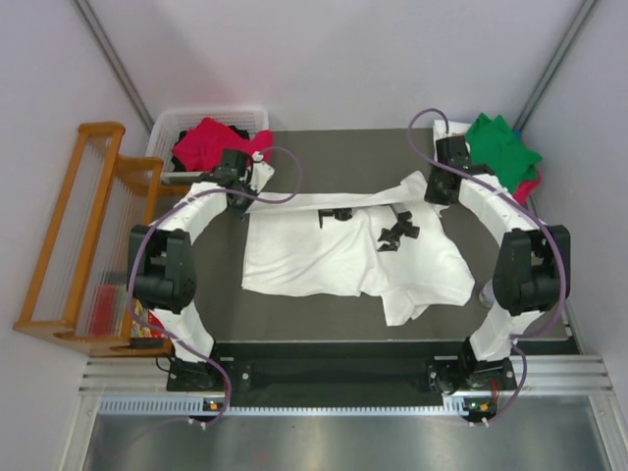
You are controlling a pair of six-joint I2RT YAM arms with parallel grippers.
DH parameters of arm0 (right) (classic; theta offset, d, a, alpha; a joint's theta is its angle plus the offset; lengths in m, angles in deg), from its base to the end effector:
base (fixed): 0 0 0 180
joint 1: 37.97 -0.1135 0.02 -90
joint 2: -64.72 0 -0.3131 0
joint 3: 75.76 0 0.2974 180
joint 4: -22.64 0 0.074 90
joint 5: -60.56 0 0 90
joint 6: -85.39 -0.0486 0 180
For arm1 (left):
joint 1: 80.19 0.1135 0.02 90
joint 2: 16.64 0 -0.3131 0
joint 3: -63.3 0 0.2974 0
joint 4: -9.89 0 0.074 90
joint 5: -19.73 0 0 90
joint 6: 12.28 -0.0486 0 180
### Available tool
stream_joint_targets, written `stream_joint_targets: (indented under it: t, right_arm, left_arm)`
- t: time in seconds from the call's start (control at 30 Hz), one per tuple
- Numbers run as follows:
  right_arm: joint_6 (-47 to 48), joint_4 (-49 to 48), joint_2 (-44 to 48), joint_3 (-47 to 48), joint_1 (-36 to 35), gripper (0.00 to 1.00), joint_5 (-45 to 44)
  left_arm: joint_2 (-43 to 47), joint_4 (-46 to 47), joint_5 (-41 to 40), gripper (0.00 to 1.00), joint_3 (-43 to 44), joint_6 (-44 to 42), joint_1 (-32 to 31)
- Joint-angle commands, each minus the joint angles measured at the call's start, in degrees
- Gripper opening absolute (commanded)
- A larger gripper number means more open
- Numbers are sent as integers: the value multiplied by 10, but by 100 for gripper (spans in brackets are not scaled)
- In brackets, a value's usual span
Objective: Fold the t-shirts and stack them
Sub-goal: Fold the tshirt
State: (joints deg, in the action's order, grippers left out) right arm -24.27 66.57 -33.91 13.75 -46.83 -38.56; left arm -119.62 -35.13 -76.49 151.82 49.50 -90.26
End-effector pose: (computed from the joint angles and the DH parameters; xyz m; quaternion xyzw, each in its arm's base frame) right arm 0.4300 0.0592 0.2784 0.1141 0.9389 0.0047 0.3247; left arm 0.4346 -0.0718 0.2390 0.3024 0.9147 0.0931 0.2513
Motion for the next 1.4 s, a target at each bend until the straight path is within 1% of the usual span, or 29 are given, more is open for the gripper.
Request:
stream_joint_targets:
  t: [0.0, 0.23, 0.57, 0.6, 0.63, 0.73, 0.77, 0.8, 0.87, 1.03, 1.17, 1.27, 1.3, 1.33, 1.37]
  right_arm:
    - [-4, -3, 29, -10, -5, 0, -24]
    - [-10, -1, 38, -66, -13, 0, -34]
    - [-19, 12, 21, -88, -13, 0, -43]
    - [-18, 12, 21, -85, -13, 0, -43]
    - [-18, 14, 19, -84, -13, 0, -42]
    - [-17, 13, 17, -83, -14, 0, -41]
    - [-18, 13, 17, -83, -15, 0, -39]
    - [-18, 12, 15, -84, -16, 0, -39]
    - [-18, 11, 13, -87, -19, 0, -40]
    - [-17, 8, 16, -95, -22, 0, -39]
    - [-19, 5, 16, -101, -36, 0, -37]
    - [-21, 7, 8, -100, -55, 0, -46]
    - [-23, 8, 5, -99, -63, 0, -48]
    - [-26, 11, -2, -99, -65, 11, -50]
    - [-29, 12, -5, -98, -65, 15, -58]
  left_arm:
    - [43, 10, -10, 0, -1, -4, 11]
    - [47, -8, 9, 0, 5, 4, 11]
    - [52, -65, 58, 0, 14, 12, 9]
    - [52, -70, 60, 2, 14, 12, 9]
    - [53, -72, 60, 24, 11, 11, 9]
    - [64, -70, 60, 41, 6, 8, 9]
    - [69, -70, 77, 49, 8, 9, 9]
    - [70, -73, 84, 52, 12, 9, 9]
    - [67, -86, 91, 55, 30, 14, 8]
    - [64, -103, 101, 55, 72, 21, 2]
    - [60, -100, 104, 55, 80, 41, -13]
    - [59, -99, 97, 55, 80, 68, -47]
    - [60, -94, 88, 55, 71, 74, -74]
    - [64, -83, 81, 55, 65, 82, -87]
    - [65, -78, 78, 55, 61, 85, -99]
